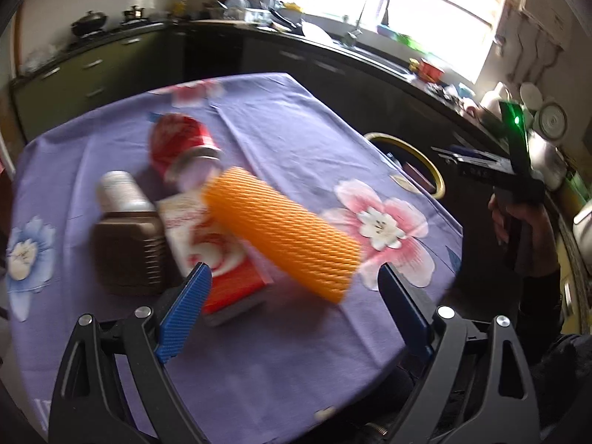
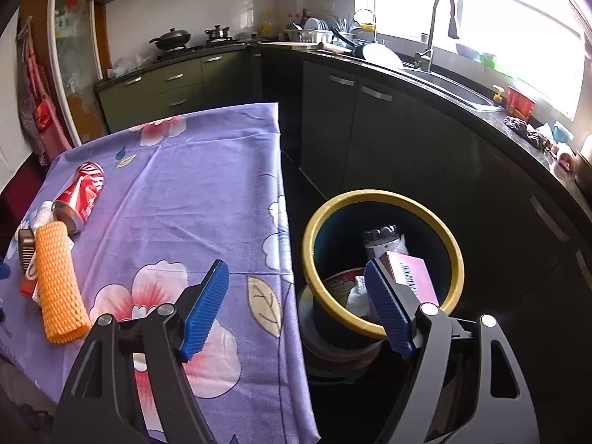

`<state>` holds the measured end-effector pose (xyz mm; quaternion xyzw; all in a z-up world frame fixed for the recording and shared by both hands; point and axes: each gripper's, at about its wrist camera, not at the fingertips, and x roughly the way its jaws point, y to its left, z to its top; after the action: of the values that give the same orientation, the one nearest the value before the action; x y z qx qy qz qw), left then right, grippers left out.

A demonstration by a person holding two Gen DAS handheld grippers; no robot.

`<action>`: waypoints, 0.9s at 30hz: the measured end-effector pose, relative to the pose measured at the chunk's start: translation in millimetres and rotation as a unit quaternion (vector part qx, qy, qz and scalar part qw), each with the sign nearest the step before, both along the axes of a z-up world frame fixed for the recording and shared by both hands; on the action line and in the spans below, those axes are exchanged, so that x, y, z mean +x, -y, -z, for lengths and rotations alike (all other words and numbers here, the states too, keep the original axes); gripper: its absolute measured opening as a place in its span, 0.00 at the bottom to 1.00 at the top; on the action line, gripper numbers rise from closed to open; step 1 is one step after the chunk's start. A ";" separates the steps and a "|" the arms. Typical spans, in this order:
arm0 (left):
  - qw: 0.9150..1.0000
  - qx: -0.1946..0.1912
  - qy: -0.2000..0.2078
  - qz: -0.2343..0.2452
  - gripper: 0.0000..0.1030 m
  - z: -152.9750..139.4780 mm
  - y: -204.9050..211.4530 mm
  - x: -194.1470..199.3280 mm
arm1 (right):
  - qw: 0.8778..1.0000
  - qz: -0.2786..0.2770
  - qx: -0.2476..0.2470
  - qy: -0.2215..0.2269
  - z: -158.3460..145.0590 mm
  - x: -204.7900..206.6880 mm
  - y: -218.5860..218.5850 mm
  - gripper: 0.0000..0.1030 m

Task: Collect trash
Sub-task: 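Move the left gripper to the red-and-white milk carton and grasp it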

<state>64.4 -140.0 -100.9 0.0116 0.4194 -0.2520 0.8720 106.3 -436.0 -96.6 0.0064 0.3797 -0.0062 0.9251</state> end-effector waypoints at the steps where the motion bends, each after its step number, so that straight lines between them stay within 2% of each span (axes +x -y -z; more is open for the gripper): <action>1: 1.000 0.003 -0.005 0.002 0.84 2.4 5.1 1.4 | 1.000 -0.003 0.004 0.001 0.0 -1.8 -1.2 0.73; 4: 1.000 0.012 -0.019 -0.005 0.84 5.8 12.1 6.6 | 1.000 -0.008 0.011 0.003 -0.3 -2.3 0.9 0.73; 9: 0.998 0.041 -0.017 -0.053 0.84 5.1 -3.7 6.7 | 1.000 -0.025 0.015 0.010 -1.5 -5.1 -2.7 0.73; 14: 0.994 0.062 -0.043 -0.073 0.73 22.4 -15.1 2.4 | 0.999 -0.042 0.028 0.014 0.0 -4.2 -8.5 0.73; 17: 0.993 0.067 -0.056 -0.084 0.73 33.3 -19.1 5.0 | 0.998 -0.051 0.028 0.012 0.5 -1.7 -11.7 0.73; 22: 0.992 0.070 -0.042 -0.097 0.73 34.0 -15.5 13.7 | 0.998 -0.056 0.033 0.013 1.8 -3.1 -13.5 0.73; 27: 0.991 0.069 -0.047 -0.108 0.73 42.7 -10.3 27.2 | 0.998 -0.054 0.037 0.012 2.4 -4.5 -12.1 0.73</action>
<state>91.6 -129.6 -143.6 0.0140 0.4754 -0.1274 0.8704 101.8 -423.9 -99.0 0.0201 0.3680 0.0582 0.9278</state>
